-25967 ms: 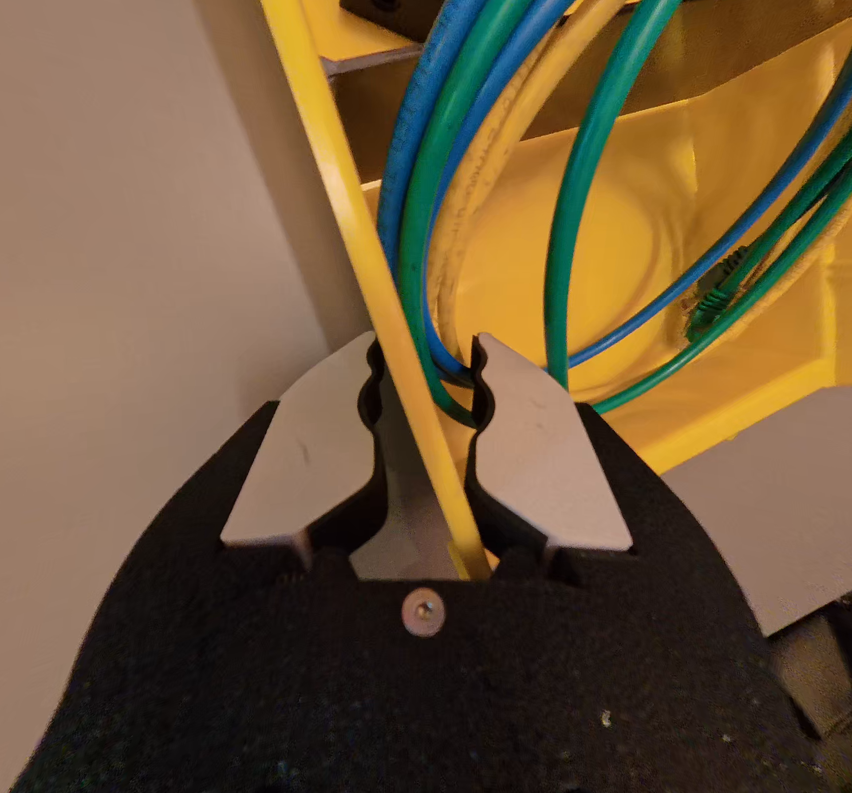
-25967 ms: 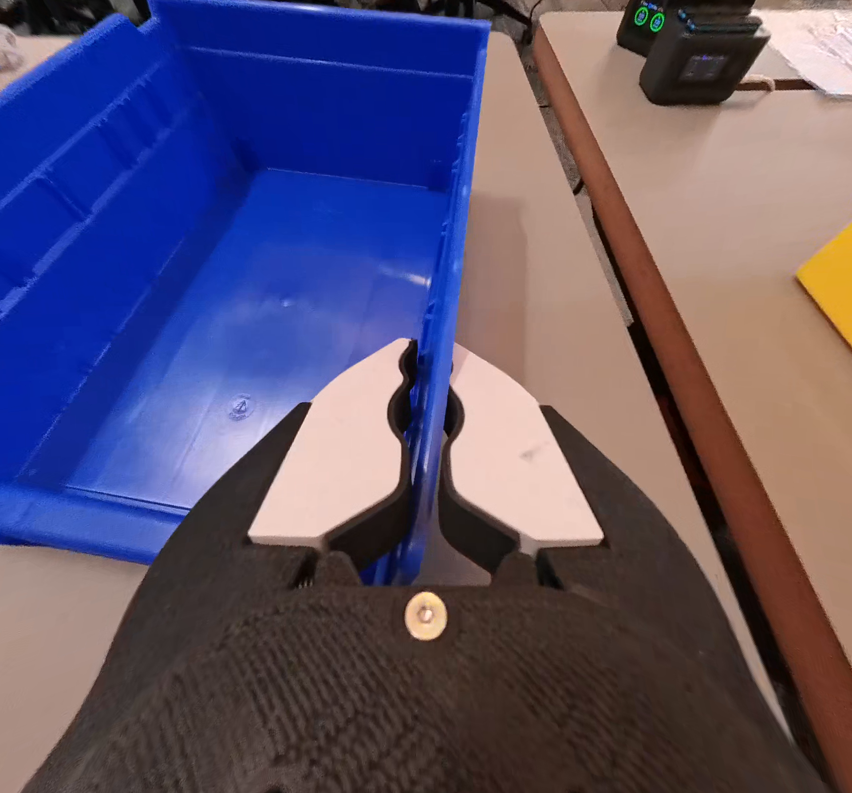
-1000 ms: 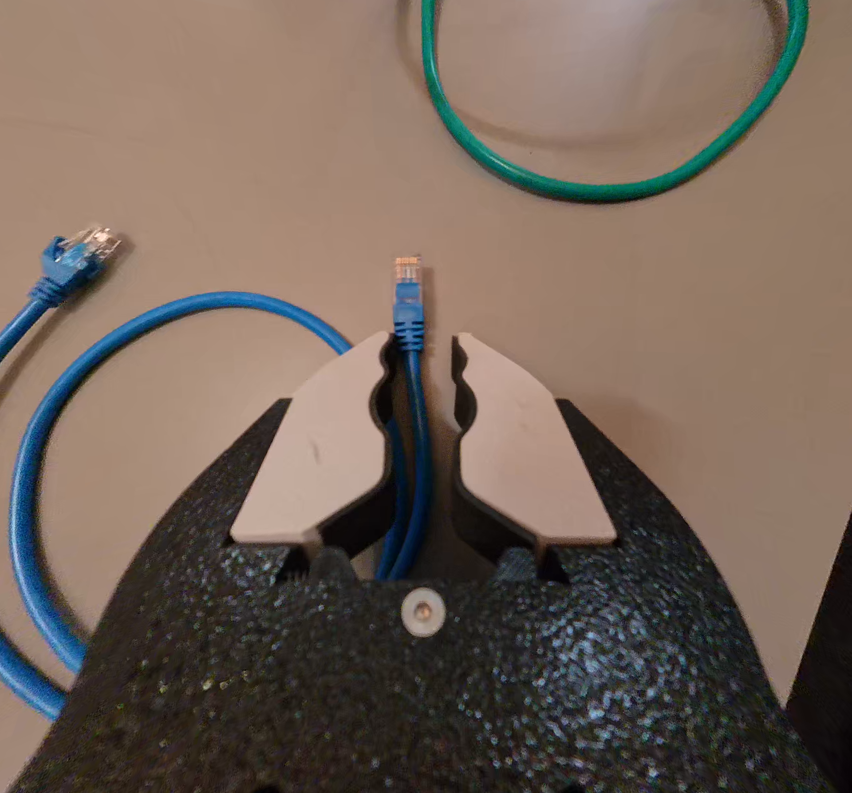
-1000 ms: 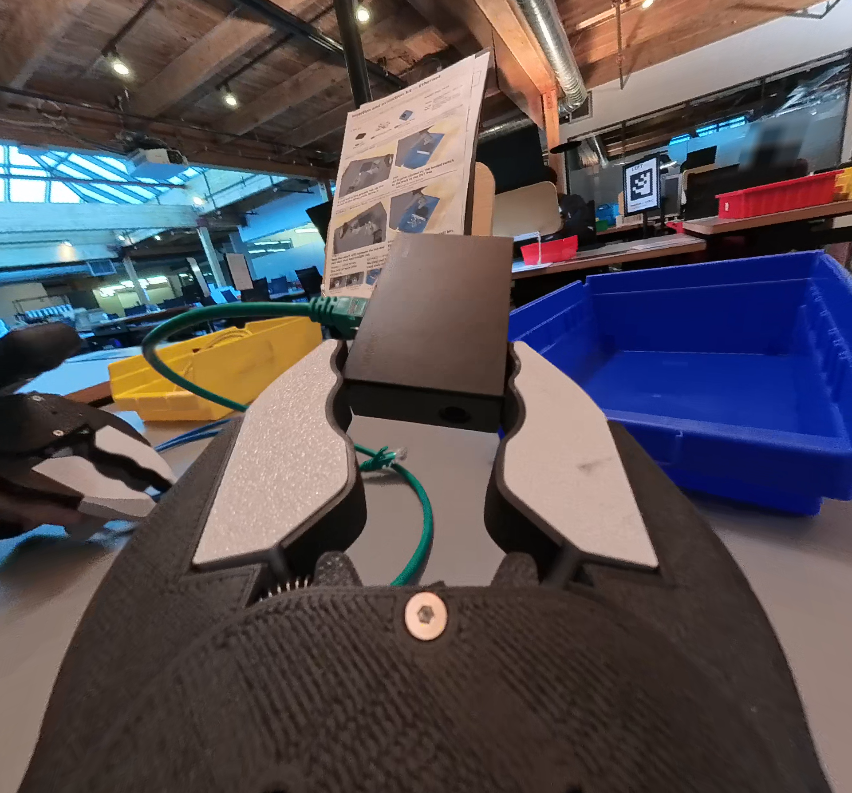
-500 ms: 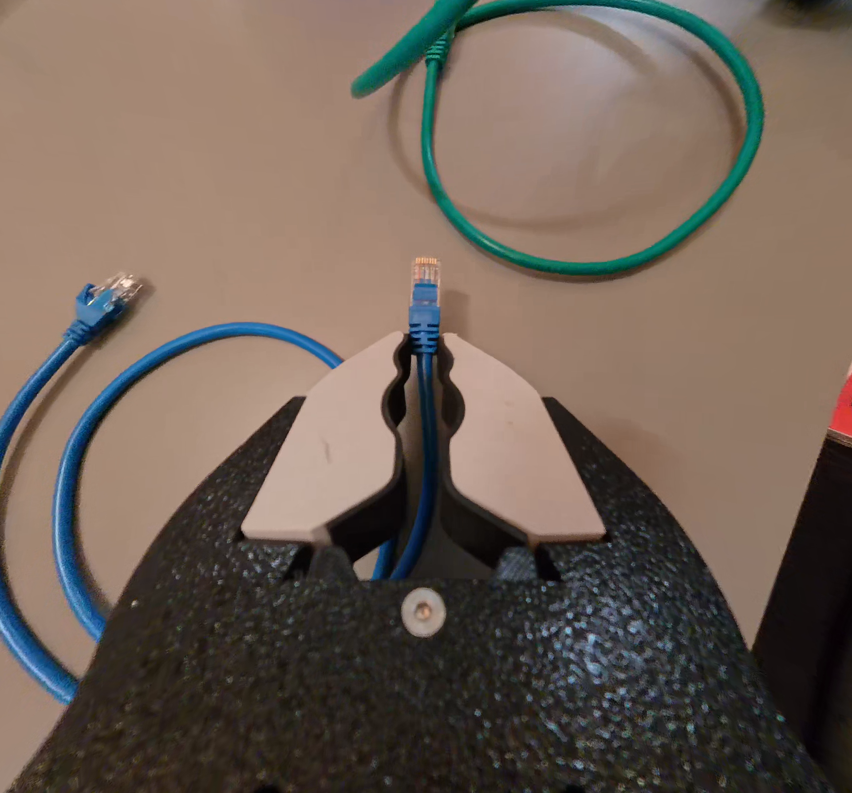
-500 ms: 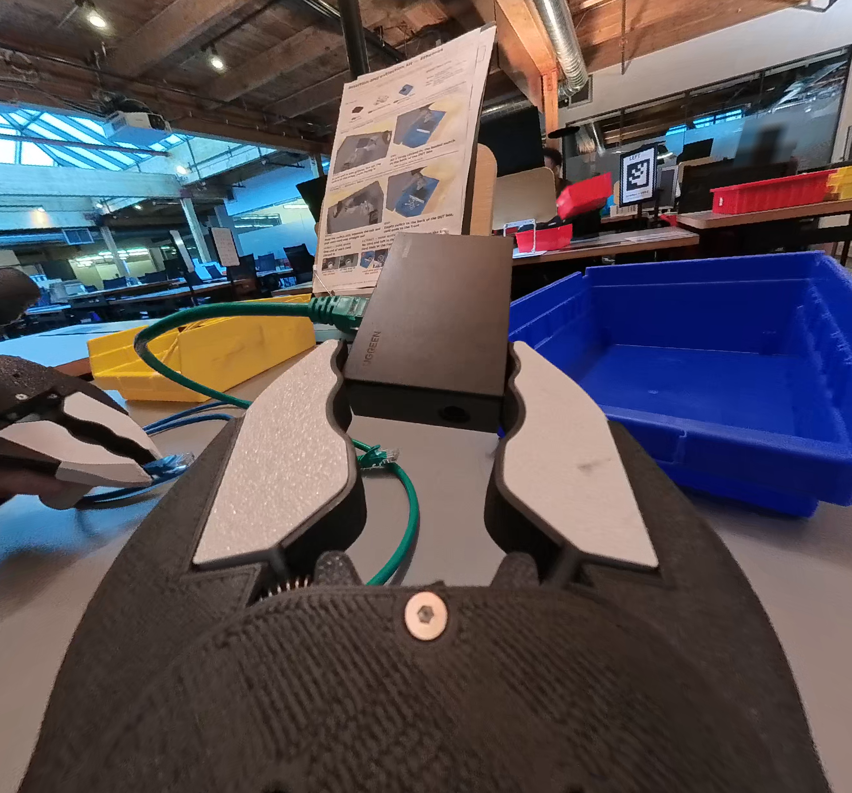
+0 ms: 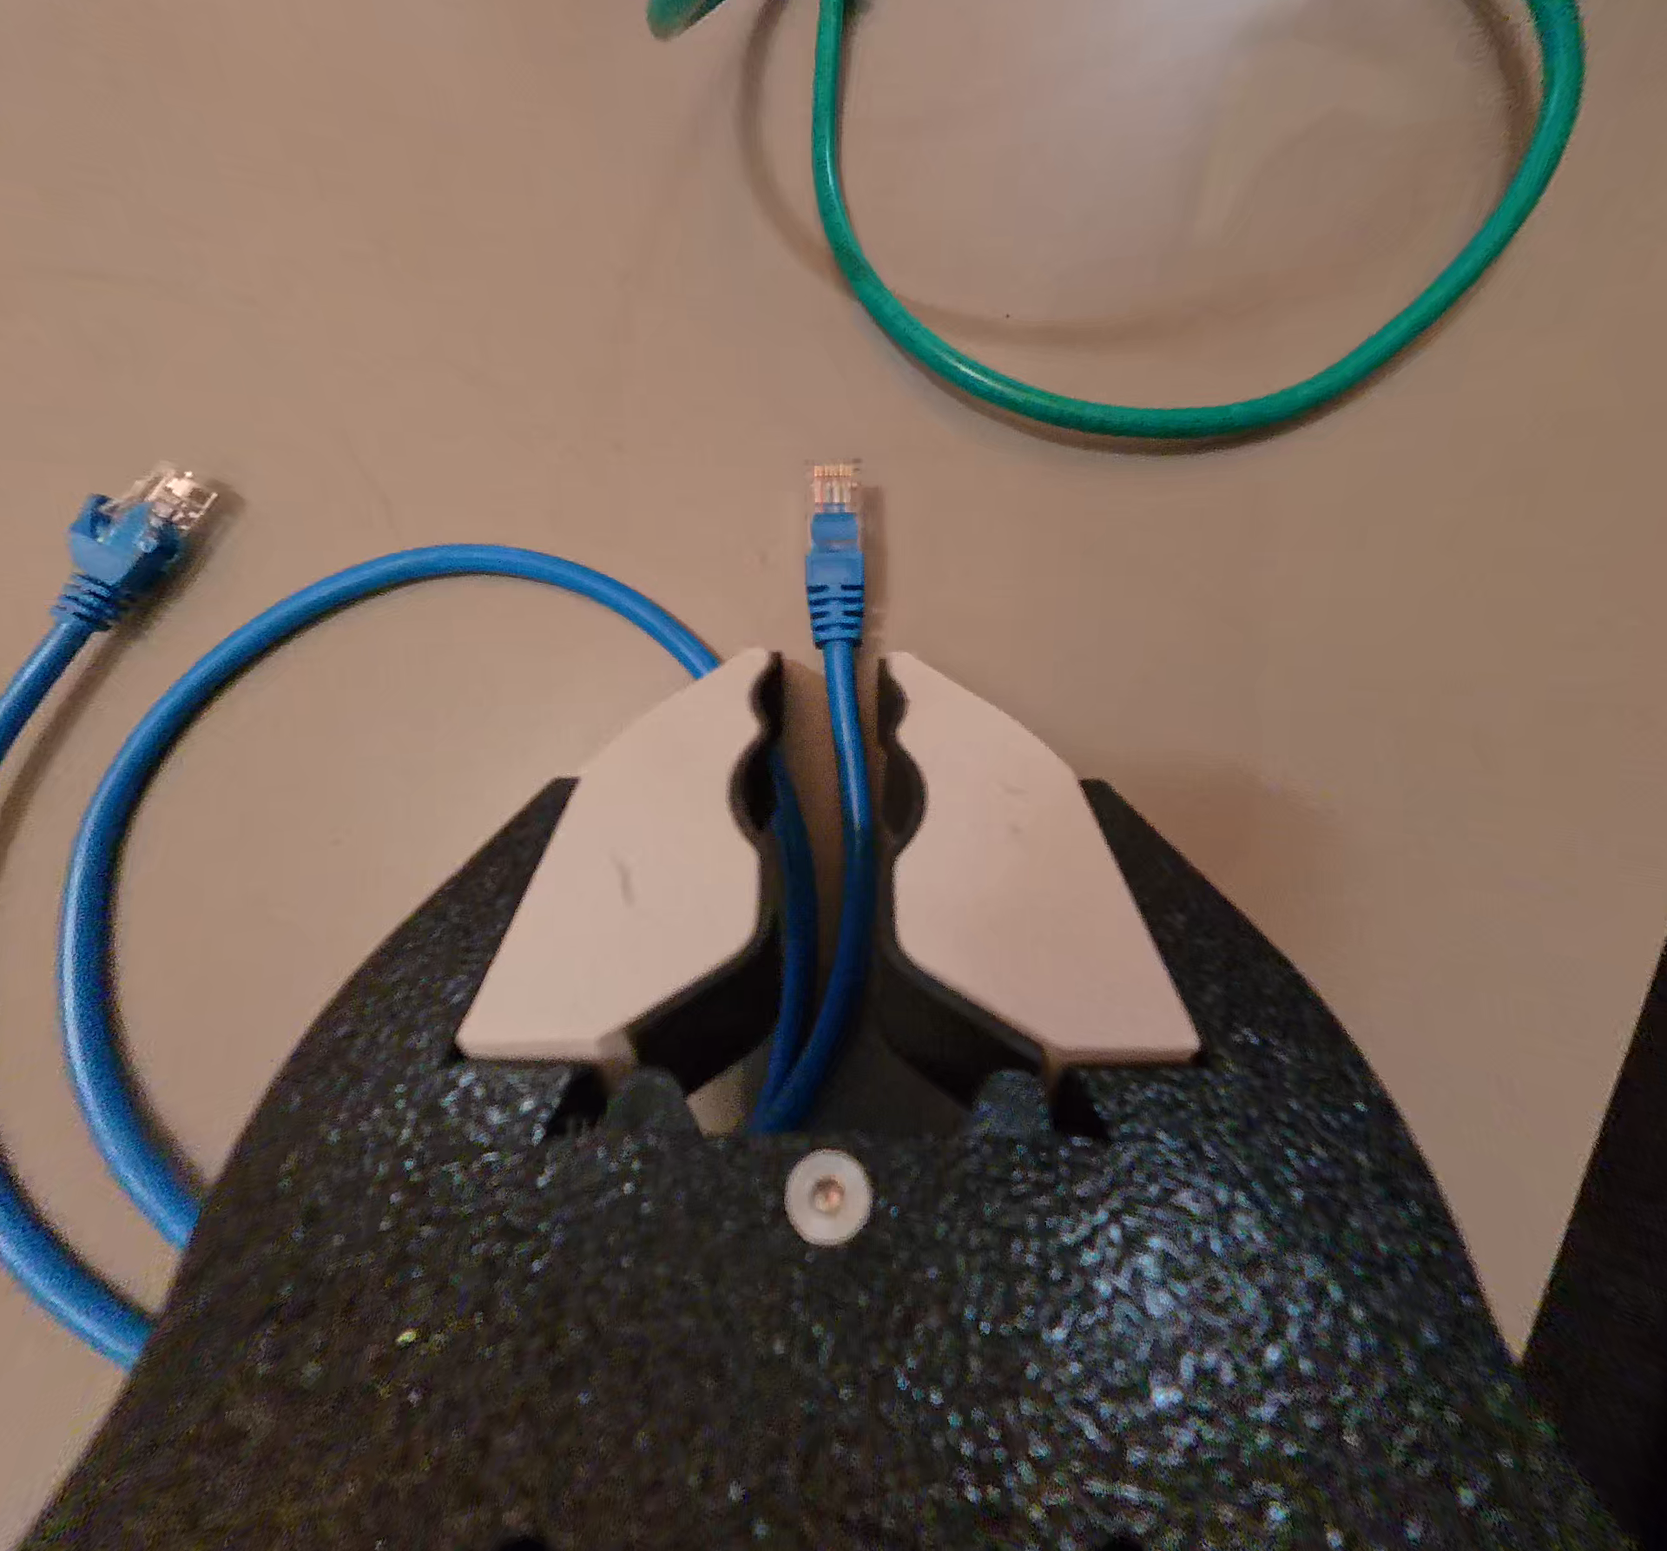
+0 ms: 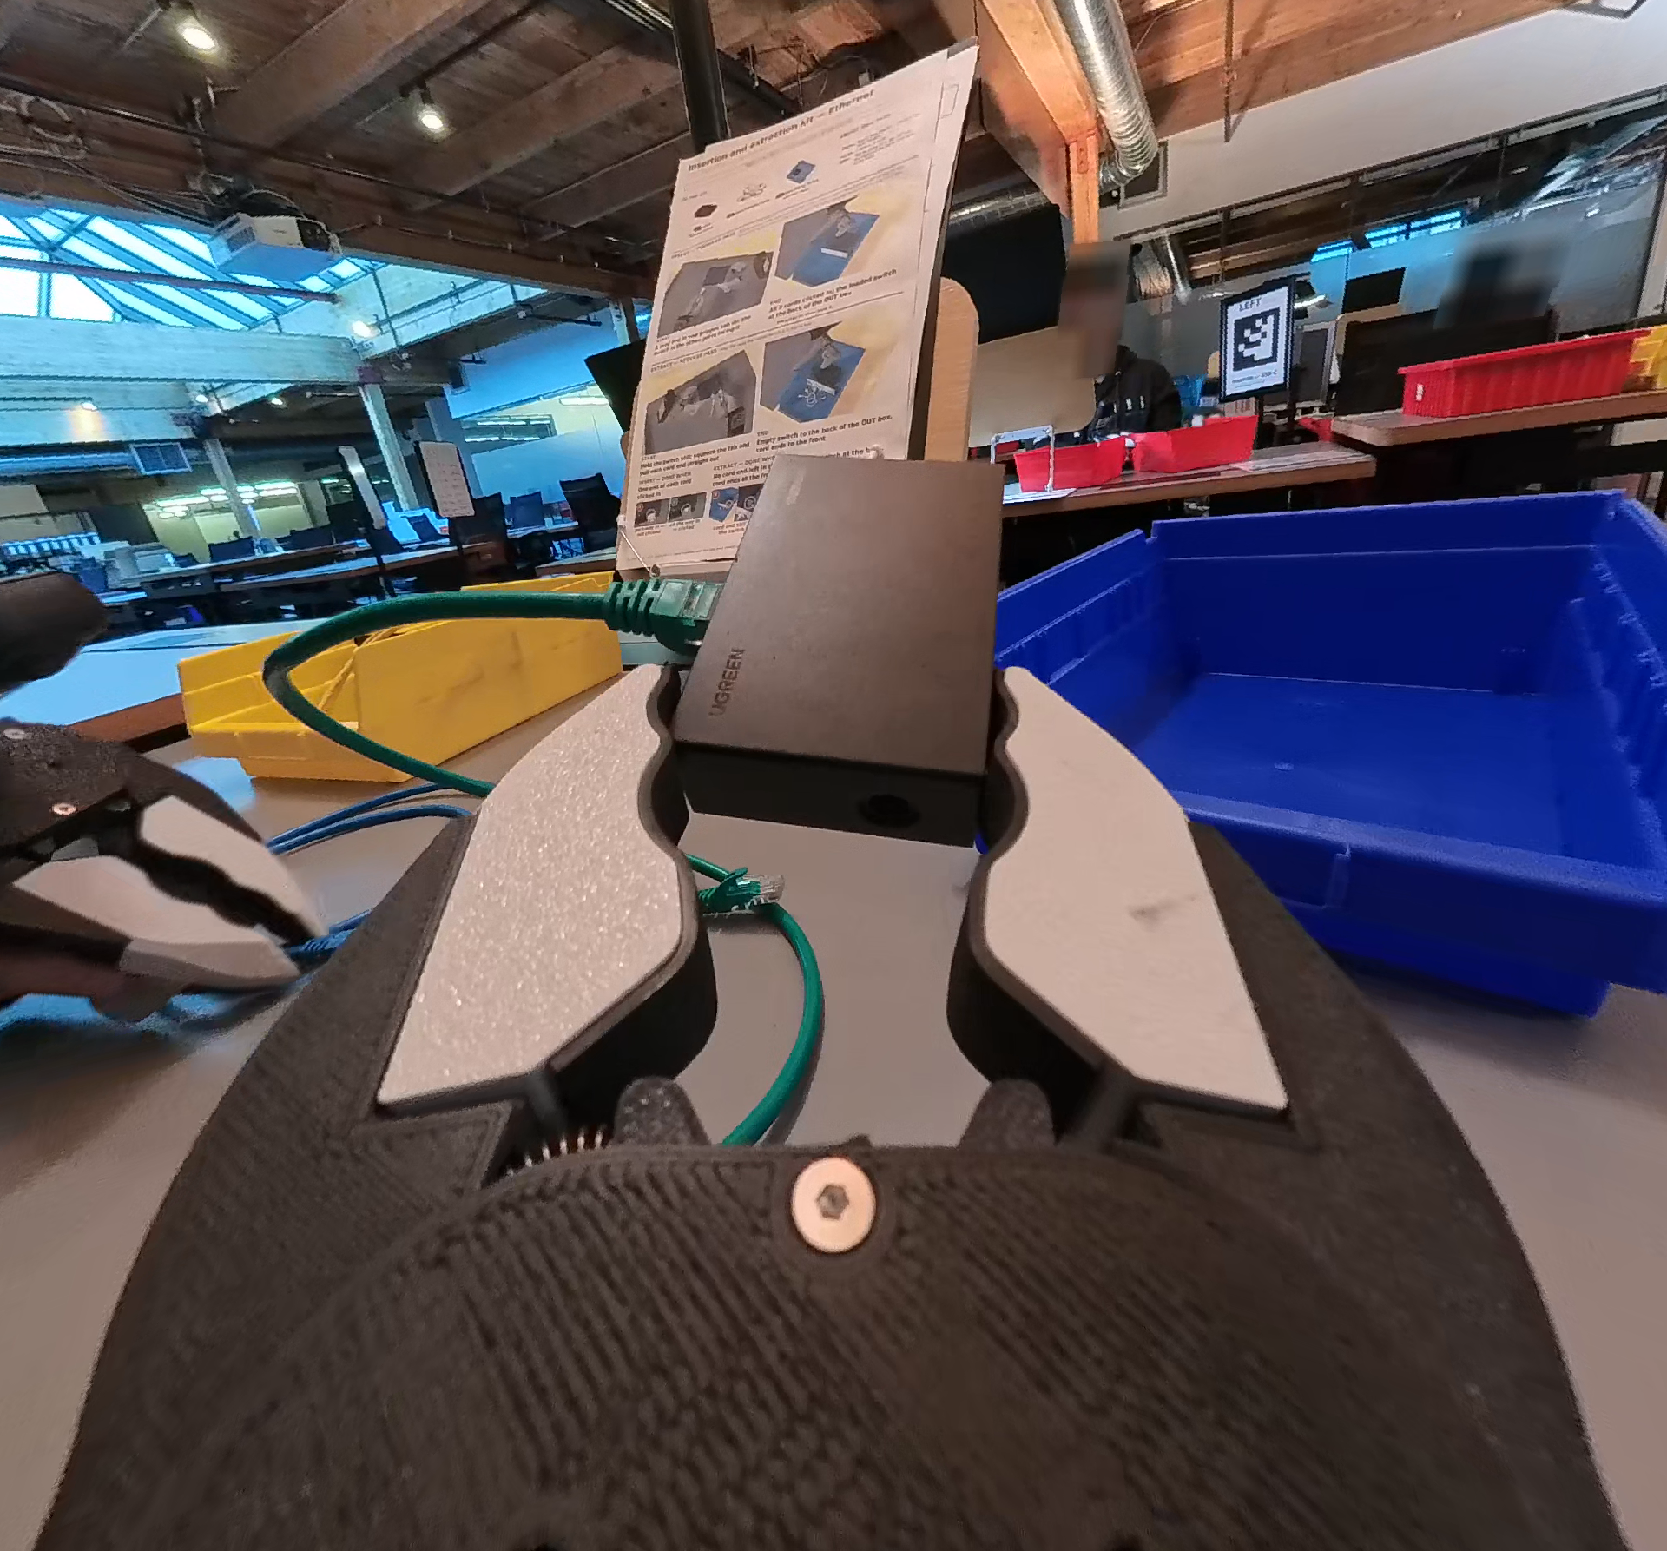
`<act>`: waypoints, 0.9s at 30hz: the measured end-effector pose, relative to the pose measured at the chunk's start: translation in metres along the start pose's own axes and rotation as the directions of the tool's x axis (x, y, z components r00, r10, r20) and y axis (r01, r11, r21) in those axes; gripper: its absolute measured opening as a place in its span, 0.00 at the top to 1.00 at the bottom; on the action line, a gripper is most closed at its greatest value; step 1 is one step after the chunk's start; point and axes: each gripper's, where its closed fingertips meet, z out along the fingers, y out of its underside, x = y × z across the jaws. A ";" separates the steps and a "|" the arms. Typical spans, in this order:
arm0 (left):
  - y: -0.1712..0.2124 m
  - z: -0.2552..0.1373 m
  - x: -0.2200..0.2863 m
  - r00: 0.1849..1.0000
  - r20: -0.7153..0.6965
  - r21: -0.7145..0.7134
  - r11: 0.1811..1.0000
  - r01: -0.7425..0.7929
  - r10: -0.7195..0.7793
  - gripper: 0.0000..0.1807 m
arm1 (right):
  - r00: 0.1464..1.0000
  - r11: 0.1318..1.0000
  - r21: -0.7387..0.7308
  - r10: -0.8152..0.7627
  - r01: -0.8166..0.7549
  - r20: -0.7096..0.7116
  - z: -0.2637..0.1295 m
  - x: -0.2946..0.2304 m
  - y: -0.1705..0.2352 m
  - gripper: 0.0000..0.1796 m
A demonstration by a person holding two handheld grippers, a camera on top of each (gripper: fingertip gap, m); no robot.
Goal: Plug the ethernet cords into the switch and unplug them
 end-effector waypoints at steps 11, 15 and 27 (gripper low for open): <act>-0.109 -0.068 0.008 0.982 0.186 0.071 0.997 -0.012 -0.001 0.97 | 1.000 1.000 -0.023 -0.021 0.021 -0.019 0.002 0.000 0.003 0.64; -0.174 -0.073 0.035 0.970 0.170 0.029 0.983 -0.181 0.173 0.97 | 1.000 1.000 -0.025 -0.015 0.015 -0.019 0.003 -0.002 0.004 0.64; -0.211 0.003 0.052 0.905 0.115 -0.183 0.904 -0.386 0.409 0.98 | 0.998 0.996 -0.061 -0.058 0.058 0.007 0.007 -0.009 0.008 0.64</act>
